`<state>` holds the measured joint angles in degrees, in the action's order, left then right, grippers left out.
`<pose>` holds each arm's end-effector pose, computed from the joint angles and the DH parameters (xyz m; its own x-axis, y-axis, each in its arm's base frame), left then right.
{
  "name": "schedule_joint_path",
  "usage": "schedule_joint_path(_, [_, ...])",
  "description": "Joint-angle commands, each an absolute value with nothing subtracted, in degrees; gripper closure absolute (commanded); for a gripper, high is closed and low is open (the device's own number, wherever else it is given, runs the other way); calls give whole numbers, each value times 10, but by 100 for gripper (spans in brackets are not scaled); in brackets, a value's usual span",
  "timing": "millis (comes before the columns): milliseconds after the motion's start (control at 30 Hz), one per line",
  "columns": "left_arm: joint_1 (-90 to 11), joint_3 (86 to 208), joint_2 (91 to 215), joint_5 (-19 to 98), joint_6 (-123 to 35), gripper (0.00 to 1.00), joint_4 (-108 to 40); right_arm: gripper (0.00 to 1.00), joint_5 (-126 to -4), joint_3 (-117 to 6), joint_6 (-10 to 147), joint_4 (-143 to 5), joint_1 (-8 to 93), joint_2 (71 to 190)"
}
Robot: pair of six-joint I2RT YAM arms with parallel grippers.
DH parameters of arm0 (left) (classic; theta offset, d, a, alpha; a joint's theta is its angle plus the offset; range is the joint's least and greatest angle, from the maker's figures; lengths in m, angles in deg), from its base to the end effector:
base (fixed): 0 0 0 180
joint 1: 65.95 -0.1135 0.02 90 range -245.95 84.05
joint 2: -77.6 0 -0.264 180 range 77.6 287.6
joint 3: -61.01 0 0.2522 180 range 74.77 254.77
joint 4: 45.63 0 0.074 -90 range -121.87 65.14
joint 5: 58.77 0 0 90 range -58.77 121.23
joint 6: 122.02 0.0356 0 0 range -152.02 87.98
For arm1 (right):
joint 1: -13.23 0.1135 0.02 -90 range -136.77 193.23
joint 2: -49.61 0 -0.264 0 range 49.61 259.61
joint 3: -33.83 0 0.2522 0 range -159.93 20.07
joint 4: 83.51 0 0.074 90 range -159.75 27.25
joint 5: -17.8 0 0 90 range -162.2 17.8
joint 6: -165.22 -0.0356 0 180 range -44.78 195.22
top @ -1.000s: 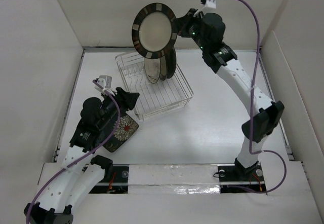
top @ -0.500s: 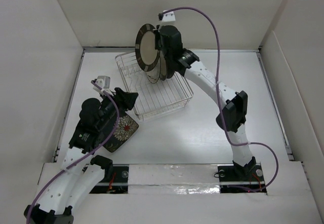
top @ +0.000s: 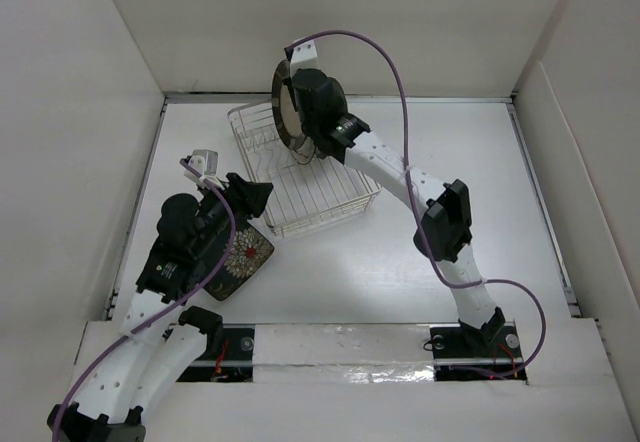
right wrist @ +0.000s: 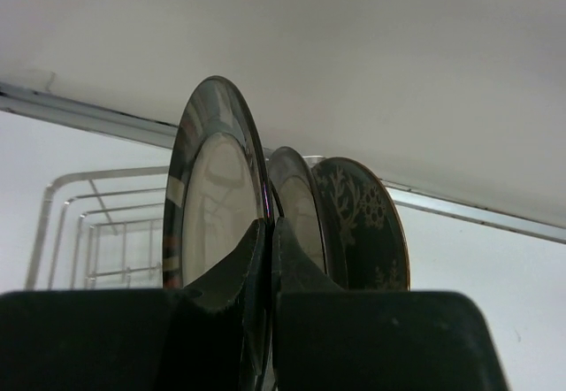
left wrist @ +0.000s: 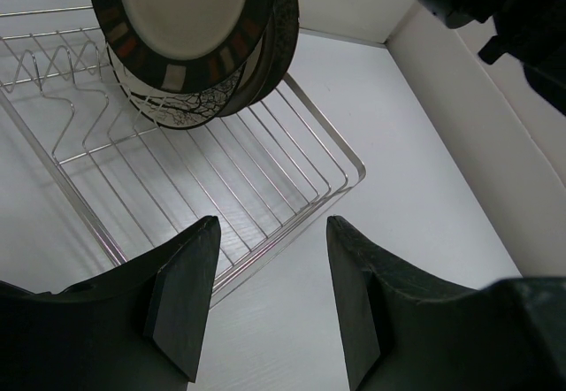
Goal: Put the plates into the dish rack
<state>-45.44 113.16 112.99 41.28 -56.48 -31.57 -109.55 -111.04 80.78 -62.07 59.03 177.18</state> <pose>0.1432 -0.0602 0.3443 -0.1703 -0.3716 -0.9126 0.4809 0.7770 -0.4061 0.3807 0.3605 0.3904 -0.0357 -0.1472 -0.9885 -0.1522 0.9783 -0.1402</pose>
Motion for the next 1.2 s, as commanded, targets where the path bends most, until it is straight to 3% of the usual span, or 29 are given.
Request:
schedule_joint_path(0, [-456, 1157, 1128, 413, -560, 52, -334, 100, -1131, -1137, 836, -748, 593, 1757])
schedule_joint_path(300, [-456, 1159, 1127, 407, -560, 53, -332, 100, -1136, -1060, 846, -783, 617, 1761])
schedule_joint_path(567, [-456, 1159, 1098, 344, -560, 53, -328, 99, -1175, -941, 890, -905, 671, 1742])
schedule_joint_path(767, [-468, 1157, 1096, 344, -566, 53, -334, 72, -1176, -908, 858, -905, 676, 1720])
schedule_joint_path(967, [-473, 1159, 1097, 339, -568, 53, -334, 31, -1135, -894, 783, -833, 676, 1664])
schedule_joint_path(1167, [-473, 1158, 1087, 332, -573, 53, -341, 23, -1090, -765, 650, -800, 717, 1490])
